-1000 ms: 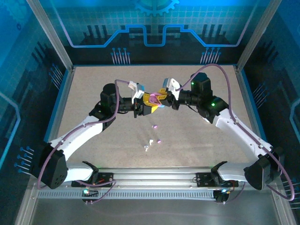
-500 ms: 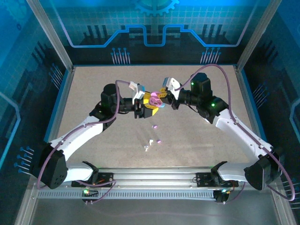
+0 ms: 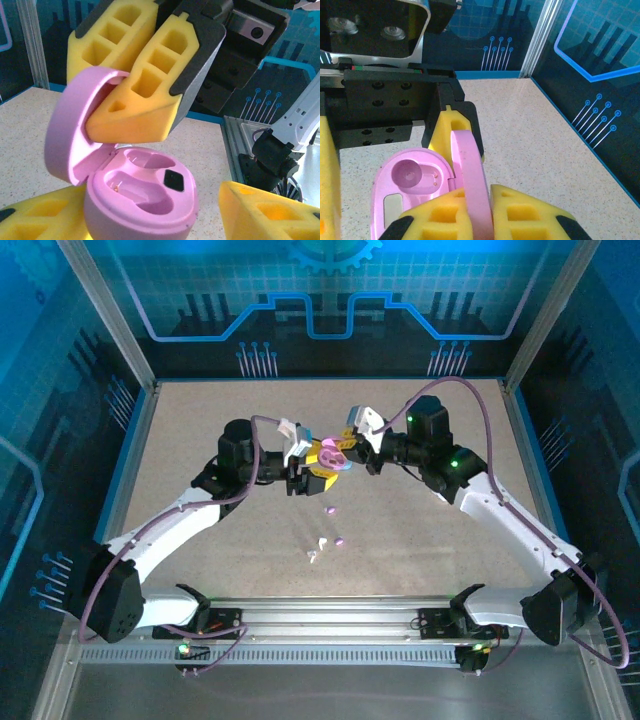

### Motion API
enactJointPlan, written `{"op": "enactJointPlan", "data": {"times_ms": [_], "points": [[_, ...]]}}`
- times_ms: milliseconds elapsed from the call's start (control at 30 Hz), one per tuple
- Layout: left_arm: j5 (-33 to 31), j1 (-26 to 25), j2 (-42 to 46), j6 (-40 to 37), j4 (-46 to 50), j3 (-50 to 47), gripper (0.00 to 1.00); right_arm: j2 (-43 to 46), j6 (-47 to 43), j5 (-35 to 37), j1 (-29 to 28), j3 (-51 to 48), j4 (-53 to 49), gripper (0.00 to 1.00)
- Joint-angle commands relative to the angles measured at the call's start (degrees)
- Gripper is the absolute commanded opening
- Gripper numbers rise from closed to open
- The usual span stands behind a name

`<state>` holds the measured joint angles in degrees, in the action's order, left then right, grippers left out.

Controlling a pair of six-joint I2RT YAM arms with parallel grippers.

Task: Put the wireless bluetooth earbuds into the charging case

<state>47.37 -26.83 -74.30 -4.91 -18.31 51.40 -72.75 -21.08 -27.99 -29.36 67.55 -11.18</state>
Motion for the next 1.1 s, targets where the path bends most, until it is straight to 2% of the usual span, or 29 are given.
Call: {"op": "enactJointPlan", "data": {"times_ms": [0,200,333,533,700,867,1067], "points": [[0.37,-0.60,0.04,-1.15,-2.00,1.16,0.58,-0.33,-0.80,-1.49,-0.87,2.05,-1.38,0.10],[0.43,-0.69,0.30,-1.59,-1.88,0.95,0.49,-0.91,-0.38,-1.47,-0.96,2.79,-2.05,0.10],[0.48,-0.75,0.73,-2.52,-1.36,0.55,0.54,-1.11,0.11,-2.03,-0.97,3.16,-2.36,0.10],[0.29,-0.73,0.91,-2.84,-0.78,0.63,0.49,-0.99,0.17,-2.07,-0.95,3.35,-2.62,0.10],[0.27,-0.75,1.00,-3.40,-0.31,0.64,0.51,-0.92,0.49,-2.34,-0.95,3.38,-2.58,0.10],[0.18,-0.74,0.91,-3.35,-0.31,0.83,0.45,-0.95,0.43,-2.33,-0.95,3.29,-2.71,0.10],[0.20,-0.86,0.96,-4.22,0.14,0.63,0.48,-1.03,0.45,-2.42,-0.83,3.47,-2.79,0.10]]}}
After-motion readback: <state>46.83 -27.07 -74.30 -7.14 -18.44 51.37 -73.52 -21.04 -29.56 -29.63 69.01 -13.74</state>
